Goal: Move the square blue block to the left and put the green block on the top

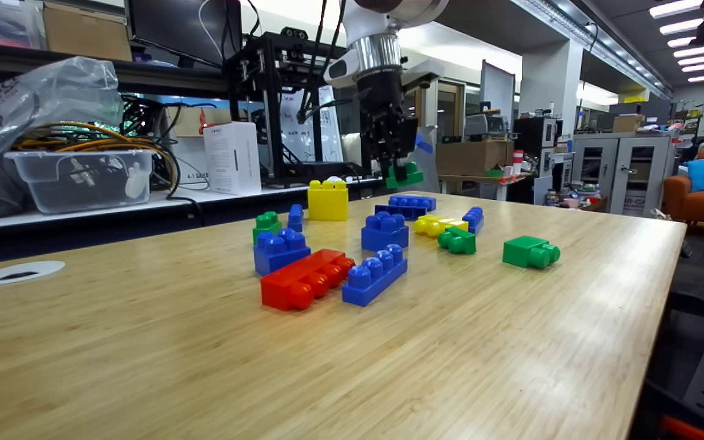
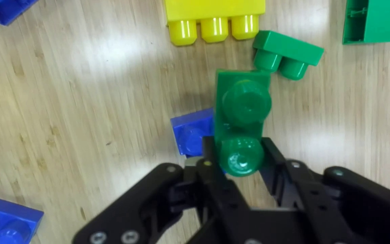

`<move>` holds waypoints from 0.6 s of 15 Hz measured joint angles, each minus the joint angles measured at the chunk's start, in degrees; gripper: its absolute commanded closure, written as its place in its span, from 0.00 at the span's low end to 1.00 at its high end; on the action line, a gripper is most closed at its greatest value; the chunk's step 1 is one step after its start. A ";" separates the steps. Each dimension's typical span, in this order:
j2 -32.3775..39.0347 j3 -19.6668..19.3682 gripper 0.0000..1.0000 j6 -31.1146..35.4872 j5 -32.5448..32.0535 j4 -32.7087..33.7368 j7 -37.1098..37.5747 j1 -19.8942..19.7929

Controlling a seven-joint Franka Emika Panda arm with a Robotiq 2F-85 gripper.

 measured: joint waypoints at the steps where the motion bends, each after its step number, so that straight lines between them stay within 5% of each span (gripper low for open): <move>1: 0.17 0.07 0.90 0.01 0.26 -0.12 -1.02 0.01; 9: 0.78 2.17 0.90 0.25 1.93 -0.17 -12.19 0.14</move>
